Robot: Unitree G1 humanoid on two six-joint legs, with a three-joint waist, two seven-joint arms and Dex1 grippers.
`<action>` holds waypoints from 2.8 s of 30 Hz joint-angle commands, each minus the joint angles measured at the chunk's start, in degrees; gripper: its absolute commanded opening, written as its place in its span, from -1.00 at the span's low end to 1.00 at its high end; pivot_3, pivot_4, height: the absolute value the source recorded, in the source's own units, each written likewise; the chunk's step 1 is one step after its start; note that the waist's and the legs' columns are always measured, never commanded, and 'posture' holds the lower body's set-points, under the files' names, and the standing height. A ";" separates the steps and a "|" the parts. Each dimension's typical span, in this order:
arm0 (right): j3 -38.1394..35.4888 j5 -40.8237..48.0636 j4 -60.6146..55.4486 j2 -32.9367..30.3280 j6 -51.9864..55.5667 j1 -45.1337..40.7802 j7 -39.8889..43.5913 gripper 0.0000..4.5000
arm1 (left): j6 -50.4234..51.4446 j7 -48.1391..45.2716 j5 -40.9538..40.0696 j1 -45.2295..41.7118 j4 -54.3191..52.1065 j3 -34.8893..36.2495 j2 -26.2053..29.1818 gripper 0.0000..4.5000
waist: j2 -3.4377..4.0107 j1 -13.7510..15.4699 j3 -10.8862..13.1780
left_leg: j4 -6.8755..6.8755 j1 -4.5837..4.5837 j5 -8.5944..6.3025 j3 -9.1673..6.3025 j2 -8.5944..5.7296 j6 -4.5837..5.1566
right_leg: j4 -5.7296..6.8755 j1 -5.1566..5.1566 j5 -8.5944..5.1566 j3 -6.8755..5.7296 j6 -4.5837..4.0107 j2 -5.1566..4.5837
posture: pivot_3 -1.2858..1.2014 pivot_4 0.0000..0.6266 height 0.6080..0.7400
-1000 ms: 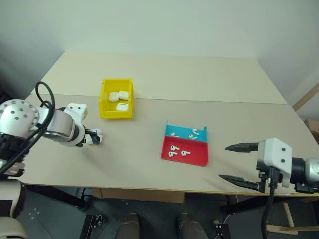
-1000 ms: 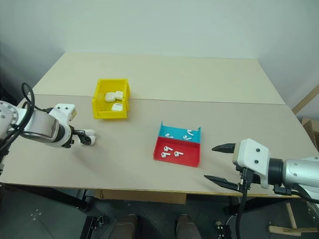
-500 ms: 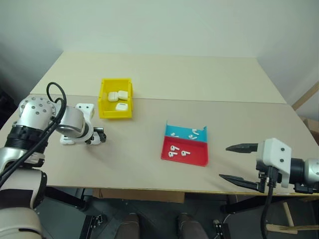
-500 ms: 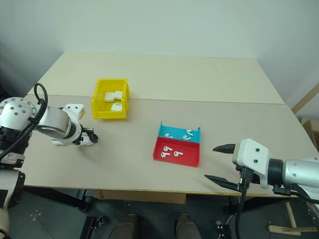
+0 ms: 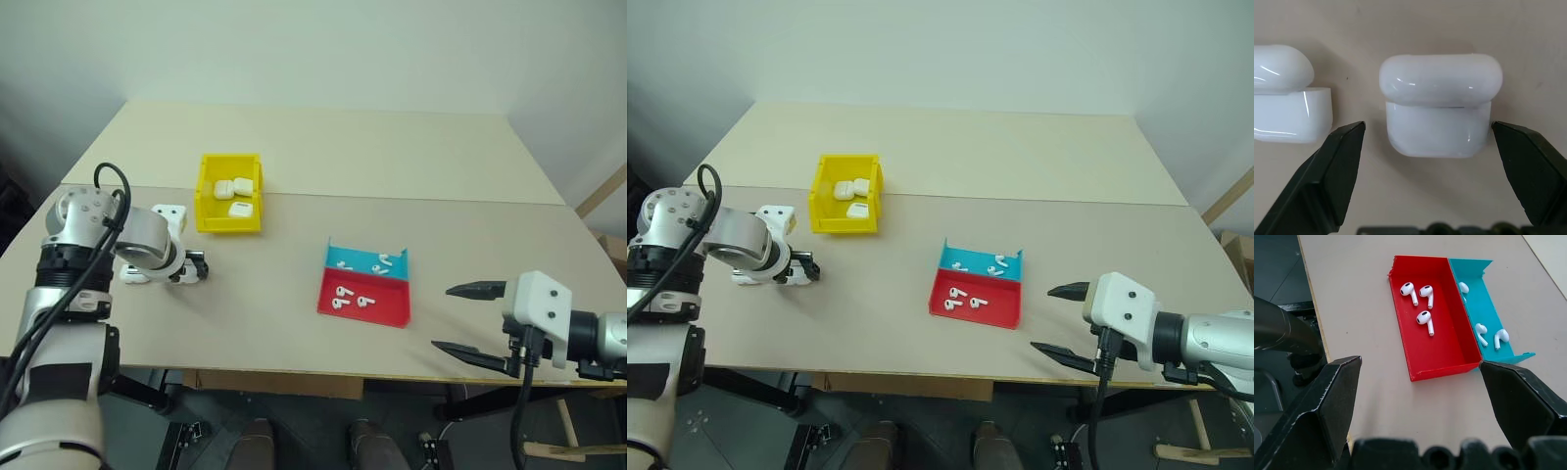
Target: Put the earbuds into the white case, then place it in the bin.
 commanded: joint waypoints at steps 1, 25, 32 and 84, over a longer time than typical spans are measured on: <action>-1.27 -0.48 -1.50 -0.48 0.29 0.11 -0.41 1.00 | 0.50 -4.08 1.91 -1.69 -0.28 -0.36 0.47 0.92 | 0.00 -0.05 0.00 | 0.00 0.00 0.00 0.00 0.00 0.00 | 0.00 0.00 0.00 0.00 0.00 0.00 | 0.03 -0.52 1.00; -1.16 -3.39 1.59 -2.05 -1.45 -4.42 0.71 1.00 | -1.00 -26.34 7.75 2.54 -32.30 6.81 1.27 0.23 | 0.00 -0.41 -0.01 | 0.00 -0.25 0.04 -0.09 0.00 -0.06 | 0.00 -0.21 0.02 -0.06 0.01 -0.02 | 0.03 -0.52 1.00; 0.93 3.07 2.61 -9.47 6.55 -13.79 4.47 1.00 | -12.61 -42.58 12.43 15.05 -57.48 5.14 1.92 0.23 | 0.05 -0.45 0.00 | -0.02 -0.06 0.06 0.03 0.03 -0.08 | 0.04 -0.11 0.04 0.07 -0.02 -0.01 | 0.03 -0.52 1.00; 70.65 -17.65 16.97 8.89 38.97 -75.80 5.81 0.44 | -109.00 -129.60 37.15 45.37 -31.61 6.65 -17.86 0.23 | 0.34 -0.78 -0.16 | 0.31 -0.55 -0.07 0.12 0.17 0.16 | 0.36 -0.76 0.10 0.08 -0.05 0.07 | 0.03 -0.52 1.00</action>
